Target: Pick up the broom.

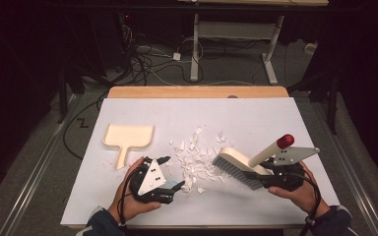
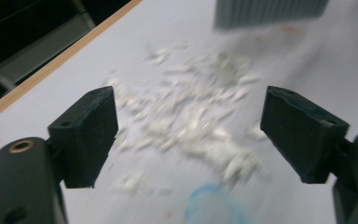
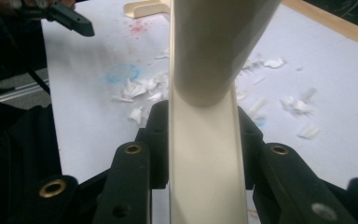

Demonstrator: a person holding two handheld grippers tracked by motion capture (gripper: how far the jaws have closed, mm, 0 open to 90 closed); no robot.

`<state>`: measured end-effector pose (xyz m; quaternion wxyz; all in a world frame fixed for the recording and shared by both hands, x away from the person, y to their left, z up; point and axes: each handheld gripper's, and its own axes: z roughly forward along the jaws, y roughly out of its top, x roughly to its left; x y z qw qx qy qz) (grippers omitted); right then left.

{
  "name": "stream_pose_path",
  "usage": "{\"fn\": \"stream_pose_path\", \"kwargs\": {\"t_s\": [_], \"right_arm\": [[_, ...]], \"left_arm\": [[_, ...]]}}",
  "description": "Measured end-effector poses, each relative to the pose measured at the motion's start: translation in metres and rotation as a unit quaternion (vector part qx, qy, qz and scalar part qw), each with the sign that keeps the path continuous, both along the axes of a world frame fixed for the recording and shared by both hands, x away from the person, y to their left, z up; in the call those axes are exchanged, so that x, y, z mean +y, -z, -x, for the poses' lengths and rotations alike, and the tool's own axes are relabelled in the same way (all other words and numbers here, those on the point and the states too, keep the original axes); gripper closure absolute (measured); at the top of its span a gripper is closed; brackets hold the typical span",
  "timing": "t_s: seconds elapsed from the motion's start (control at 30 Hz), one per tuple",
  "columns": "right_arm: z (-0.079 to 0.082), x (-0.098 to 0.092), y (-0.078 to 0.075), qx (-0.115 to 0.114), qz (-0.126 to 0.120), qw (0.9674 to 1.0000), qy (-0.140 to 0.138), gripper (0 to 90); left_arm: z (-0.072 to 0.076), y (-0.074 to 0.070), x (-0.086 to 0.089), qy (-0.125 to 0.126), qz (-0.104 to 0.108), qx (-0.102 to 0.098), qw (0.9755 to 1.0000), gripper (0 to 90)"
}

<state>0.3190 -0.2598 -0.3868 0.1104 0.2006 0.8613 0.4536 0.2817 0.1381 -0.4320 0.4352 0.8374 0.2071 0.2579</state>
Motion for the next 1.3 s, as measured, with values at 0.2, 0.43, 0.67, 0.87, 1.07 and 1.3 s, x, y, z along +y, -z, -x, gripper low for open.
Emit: {"fn": "stream_pose_path", "kwargs": {"t_s": [0.2,0.43,0.67,0.87,1.07,1.3], "right_arm": [[-0.004,-0.013,-0.006,-0.007,0.001,0.9990,0.044,67.8],[-0.013,-0.024,-0.010,-0.022,0.007,0.9949,0.098,67.8],[-0.027,-0.034,-0.004,-0.041,0.037,0.9857,0.159,67.9],[-0.039,-0.037,0.000,-0.047,0.059,0.9793,0.188,67.9],[-0.051,-0.034,0.005,-0.044,0.075,0.9749,0.205,67.9],[-0.063,-0.024,0.011,-0.053,0.104,0.9706,0.210,68.0]], "left_arm": [[0.008,0.020,0.034,-0.068,-0.028,0.008,0.9972,16.9],[0.016,0.039,0.056,-0.109,-0.037,0.029,0.9930,16.9],[0.021,0.042,0.066,-0.124,-0.026,0.035,0.9913,16.9],[0.020,0.044,0.068,-0.129,-0.029,0.040,0.9904,16.9],[0.020,0.045,0.069,-0.134,-0.031,0.040,0.9897,16.8],[0.021,0.046,0.070,-0.138,-0.032,0.048,0.9888,16.9]]}}
